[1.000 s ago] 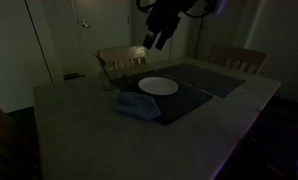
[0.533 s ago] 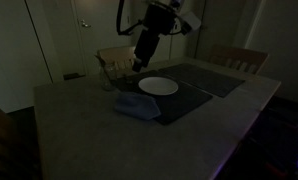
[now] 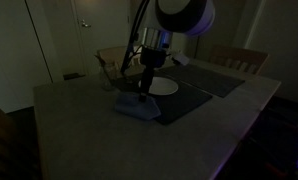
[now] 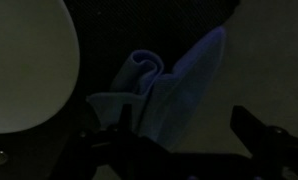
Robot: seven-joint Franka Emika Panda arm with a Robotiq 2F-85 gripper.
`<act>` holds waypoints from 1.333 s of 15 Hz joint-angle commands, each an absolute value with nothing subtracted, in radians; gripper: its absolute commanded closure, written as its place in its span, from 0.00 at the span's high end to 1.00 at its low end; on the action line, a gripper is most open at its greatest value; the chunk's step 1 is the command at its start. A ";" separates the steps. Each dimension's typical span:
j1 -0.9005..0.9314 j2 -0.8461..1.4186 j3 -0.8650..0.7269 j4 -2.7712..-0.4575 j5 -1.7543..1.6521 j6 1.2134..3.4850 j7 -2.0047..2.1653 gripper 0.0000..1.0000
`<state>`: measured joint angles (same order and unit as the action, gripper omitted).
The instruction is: Use the blue cloth to wipe the plate
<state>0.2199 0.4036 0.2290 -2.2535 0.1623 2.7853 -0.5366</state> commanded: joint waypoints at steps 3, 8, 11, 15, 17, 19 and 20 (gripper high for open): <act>0.187 0.526 0.269 -2.217 0.020 2.915 -0.465 1.00; 0.230 0.561 0.200 -2.223 -0.123 3.085 -0.335 1.00; 0.253 0.562 0.159 -2.222 -0.175 3.106 -0.281 0.98; 0.279 0.560 0.127 -2.225 -0.204 3.095 -0.238 0.61; 0.273 0.560 0.138 -2.225 -0.201 3.084 -0.230 0.47; 0.267 0.562 0.147 -2.223 -0.196 3.075 -0.225 0.33; 0.263 0.561 0.153 -2.223 -0.194 3.071 -0.223 0.25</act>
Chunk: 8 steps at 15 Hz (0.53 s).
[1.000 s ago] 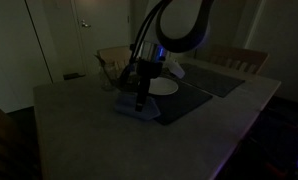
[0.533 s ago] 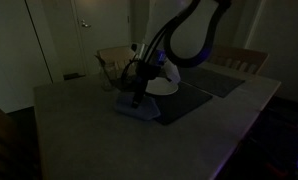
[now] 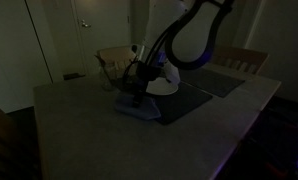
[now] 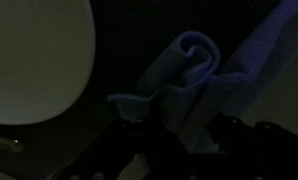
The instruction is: Use the blue cloth to wipe the plate
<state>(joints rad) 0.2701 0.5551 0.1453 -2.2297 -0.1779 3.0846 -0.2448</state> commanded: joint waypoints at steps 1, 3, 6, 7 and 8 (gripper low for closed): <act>0.260 0.559 0.156 -2.222 -0.192 3.064 -0.221 0.19; 0.244 0.548 0.175 -2.216 -0.188 3.033 -0.226 0.05; 0.226 0.523 0.202 -2.193 -0.184 2.960 -0.239 0.00; 0.221 0.512 0.208 -2.178 -0.183 2.926 -0.243 0.02; 0.222 0.502 0.206 -2.163 -0.186 2.894 -0.245 0.02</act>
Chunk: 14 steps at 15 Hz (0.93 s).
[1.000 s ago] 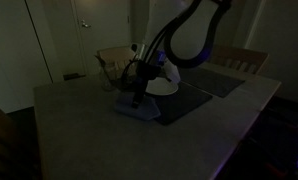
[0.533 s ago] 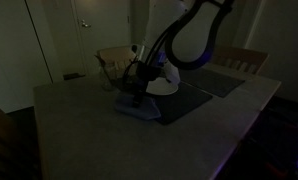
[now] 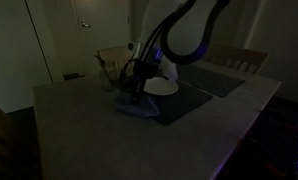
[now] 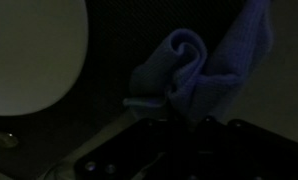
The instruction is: Use the blue cloth to wipe the plate
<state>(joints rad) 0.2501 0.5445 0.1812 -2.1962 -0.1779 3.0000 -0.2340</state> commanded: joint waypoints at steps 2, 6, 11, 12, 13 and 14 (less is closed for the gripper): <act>0.233 0.473 0.188 -2.131 -0.201 2.829 -0.248 0.02; 0.302 0.428 0.057 -2.078 -0.354 2.785 -0.193 0.02; 0.390 0.440 -0.143 -2.050 -0.633 2.819 -0.026 0.02; 0.404 0.442 -0.173 -2.051 -0.677 2.813 0.012 0.02; 0.423 0.448 -0.208 -2.053 -0.721 2.809 0.055 0.02; 0.441 0.453 -0.238 -2.054 -0.764 2.807 0.094 0.02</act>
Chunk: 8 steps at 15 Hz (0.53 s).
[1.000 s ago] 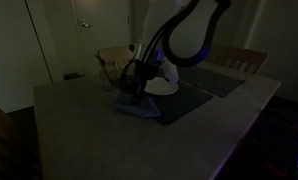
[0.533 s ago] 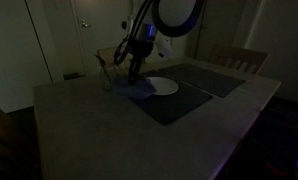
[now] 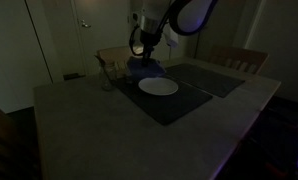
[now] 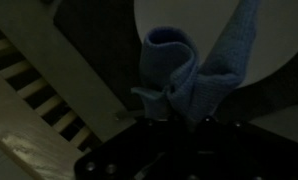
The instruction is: Use the blue cloth to wipe the plate
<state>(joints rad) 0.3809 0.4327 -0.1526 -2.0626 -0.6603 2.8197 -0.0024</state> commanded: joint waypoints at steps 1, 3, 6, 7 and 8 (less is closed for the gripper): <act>0.457 0.462 -0.267 -2.057 -0.803 2.809 0.138 0.02; 0.494 0.485 -0.325 -2.061 -0.888 2.815 0.232 0.02; 0.539 0.528 -0.399 -2.077 -1.001 2.832 0.386 0.02; 0.554 0.540 -0.419 -2.084 -1.034 2.830 0.439 0.02; 0.563 0.551 -0.429 -2.091 -1.053 2.826 0.475 0.02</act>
<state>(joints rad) 0.5195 0.5204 -0.3758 -2.0752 -0.9843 2.8209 0.3714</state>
